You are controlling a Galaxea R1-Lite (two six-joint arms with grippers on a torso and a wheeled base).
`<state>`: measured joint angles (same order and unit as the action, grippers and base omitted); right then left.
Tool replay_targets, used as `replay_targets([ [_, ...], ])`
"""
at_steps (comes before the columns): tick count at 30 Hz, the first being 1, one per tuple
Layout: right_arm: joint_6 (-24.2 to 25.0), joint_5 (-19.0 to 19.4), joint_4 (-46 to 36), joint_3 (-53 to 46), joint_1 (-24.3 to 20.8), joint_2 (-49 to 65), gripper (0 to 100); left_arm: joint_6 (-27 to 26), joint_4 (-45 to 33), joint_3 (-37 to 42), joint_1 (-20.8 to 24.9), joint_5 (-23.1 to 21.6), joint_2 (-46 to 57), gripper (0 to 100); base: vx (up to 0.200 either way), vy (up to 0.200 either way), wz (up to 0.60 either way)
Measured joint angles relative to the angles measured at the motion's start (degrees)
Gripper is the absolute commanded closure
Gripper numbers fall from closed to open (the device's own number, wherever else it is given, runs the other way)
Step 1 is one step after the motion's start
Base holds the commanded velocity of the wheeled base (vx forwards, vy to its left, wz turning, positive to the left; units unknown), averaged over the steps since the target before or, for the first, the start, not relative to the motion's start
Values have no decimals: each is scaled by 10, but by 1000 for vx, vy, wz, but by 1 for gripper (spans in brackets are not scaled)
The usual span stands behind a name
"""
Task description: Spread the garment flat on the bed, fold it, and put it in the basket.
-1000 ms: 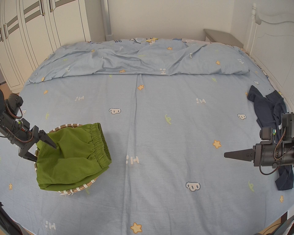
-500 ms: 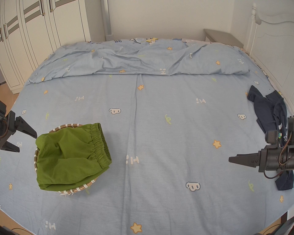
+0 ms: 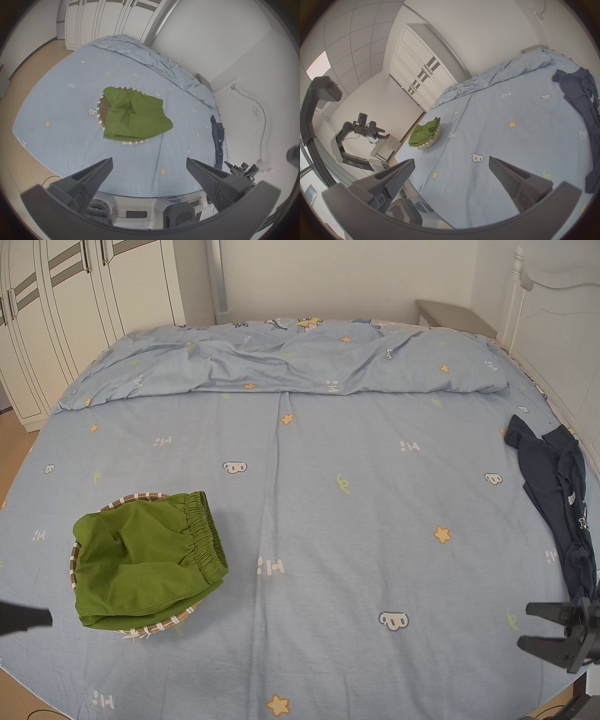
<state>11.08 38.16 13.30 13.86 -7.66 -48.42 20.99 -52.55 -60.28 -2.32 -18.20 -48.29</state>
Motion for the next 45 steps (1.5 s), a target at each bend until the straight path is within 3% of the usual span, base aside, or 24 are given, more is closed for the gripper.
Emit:
replay_targets([
  [7, 28, -1, -103, -41, 5, 193, 0, 10, 66, 187, 6, 16, 181, 0, 0, 0, 0],
  [11, 33, -6, -151, -57, 9, 289, 0, 8, 142, 298, 7, 27, 283, 0, 0, 0, 0],
  [14, 28, -32, -167, -69, 14, 341, 0, -3, 222, 373, 10, 55, 350, 0, 0, 0, 0],
  [18, 5, -105, -174, -81, 26, 384, 0, -41, 328, 445, 12, 141, 409, 0, 0, 0, 0],
  [22, -30, -147, -176, -90, 46, 420, 0, -123, 463, 511, 14, 222, 444, 0, 0, 0, 0],
  [25, -50, -188, -161, -100, 58, 440, 0, -157, 533, 548, 15, 259, 459, 0, 0, 0, 0],
  [31, -72, -359, -135, -119, 70, 464, 0, -156, 558, 581, 17, 286, 472, 0, 0, 0, 0],
  [35, -82, -415, -126, -126, 74, 471, 0, -141, 553, 590, 17, 294, 474, 0, 0, 0, 0],
  [38, -94, -412, -129, -128, 76, 474, 0, -155, 550, 592, 17, 282, 475, 0, 0, 0, 0],
  [45, -105, -396, -135, -128, 77, 477, 0, -238, 532, 593, 17, 164, 475, 0, 0, 0, 0],
])
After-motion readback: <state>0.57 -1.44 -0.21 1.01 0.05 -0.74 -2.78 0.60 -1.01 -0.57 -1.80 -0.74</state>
